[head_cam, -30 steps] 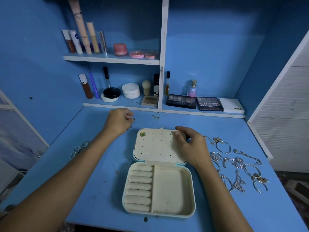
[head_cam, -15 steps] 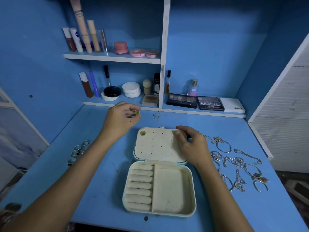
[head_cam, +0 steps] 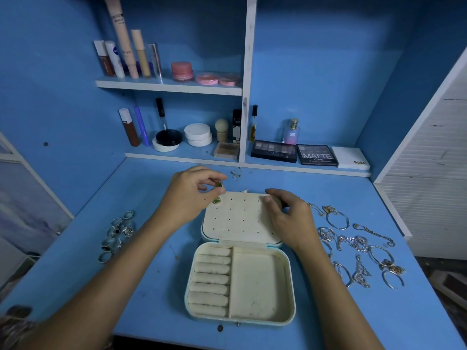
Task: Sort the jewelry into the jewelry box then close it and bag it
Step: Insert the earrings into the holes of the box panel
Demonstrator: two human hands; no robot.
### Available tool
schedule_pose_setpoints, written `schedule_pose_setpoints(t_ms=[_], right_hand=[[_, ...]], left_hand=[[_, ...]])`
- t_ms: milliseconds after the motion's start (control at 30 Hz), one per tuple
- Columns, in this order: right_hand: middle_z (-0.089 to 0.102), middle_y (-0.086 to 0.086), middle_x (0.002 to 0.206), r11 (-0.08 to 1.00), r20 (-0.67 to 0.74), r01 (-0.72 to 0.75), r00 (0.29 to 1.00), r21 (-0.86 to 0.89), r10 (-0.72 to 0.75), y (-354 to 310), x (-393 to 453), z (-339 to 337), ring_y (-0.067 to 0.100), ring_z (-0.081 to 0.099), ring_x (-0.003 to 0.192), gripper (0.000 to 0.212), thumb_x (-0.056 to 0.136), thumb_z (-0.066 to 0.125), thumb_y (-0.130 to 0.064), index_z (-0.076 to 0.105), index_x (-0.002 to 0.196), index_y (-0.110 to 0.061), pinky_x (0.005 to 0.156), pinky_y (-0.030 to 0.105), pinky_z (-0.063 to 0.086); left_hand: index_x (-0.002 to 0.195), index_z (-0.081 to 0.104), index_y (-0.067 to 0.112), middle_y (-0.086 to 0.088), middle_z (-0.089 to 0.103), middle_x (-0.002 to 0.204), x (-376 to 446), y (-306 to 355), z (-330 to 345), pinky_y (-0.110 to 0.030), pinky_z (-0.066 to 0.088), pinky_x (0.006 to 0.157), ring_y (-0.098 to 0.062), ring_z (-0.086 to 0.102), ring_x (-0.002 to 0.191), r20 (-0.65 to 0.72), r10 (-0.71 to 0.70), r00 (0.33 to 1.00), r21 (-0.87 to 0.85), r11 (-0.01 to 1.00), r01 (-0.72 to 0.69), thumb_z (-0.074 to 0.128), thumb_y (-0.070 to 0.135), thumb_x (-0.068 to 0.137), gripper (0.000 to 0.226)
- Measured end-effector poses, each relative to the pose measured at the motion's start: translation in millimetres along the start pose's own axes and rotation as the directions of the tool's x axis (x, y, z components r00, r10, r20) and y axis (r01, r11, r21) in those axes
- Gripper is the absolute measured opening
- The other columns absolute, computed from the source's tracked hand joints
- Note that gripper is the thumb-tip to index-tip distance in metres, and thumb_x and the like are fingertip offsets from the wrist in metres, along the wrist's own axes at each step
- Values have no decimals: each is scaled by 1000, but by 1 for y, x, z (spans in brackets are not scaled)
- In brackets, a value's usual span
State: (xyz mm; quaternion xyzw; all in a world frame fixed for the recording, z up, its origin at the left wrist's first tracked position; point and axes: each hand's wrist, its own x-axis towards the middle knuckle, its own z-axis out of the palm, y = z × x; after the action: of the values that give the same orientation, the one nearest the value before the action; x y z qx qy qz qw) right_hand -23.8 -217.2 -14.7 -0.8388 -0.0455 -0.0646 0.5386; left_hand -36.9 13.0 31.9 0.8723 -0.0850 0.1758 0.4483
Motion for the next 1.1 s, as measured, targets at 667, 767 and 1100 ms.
schedule_pose_setpoints(t_ms=[667,767,1100], right_hand=[[65,-14,111,1000,5,9,1000,-12,-9,-1,0,0,-1,56,99,26,95,64,-34,70,119,-25,78,3,39],[64,-16,110,1000,8,10,1000,-16,-10,-1,0,0,-3,56,98,25,96,64,-34,70,119,-26,78,1,37],[63,-17,108,1000,0,20,1000,-22,-20,-2,-1,-1,-1,55,102,26,95,64,-33,70,119,-24,77,-1,37]], left_hand=[[104,76,23,20,71,90,-1,5,5,-4,43,69,9,65,88,209,-43,977,119,993,18,82,11,79,29],[105,76,22,22,70,89,-1,5,5,-4,43,69,9,64,88,206,-40,978,125,992,14,82,10,78,30],[103,77,21,18,72,88,0,4,6,-4,42,66,9,63,86,229,-45,972,186,982,1,83,13,78,27]])
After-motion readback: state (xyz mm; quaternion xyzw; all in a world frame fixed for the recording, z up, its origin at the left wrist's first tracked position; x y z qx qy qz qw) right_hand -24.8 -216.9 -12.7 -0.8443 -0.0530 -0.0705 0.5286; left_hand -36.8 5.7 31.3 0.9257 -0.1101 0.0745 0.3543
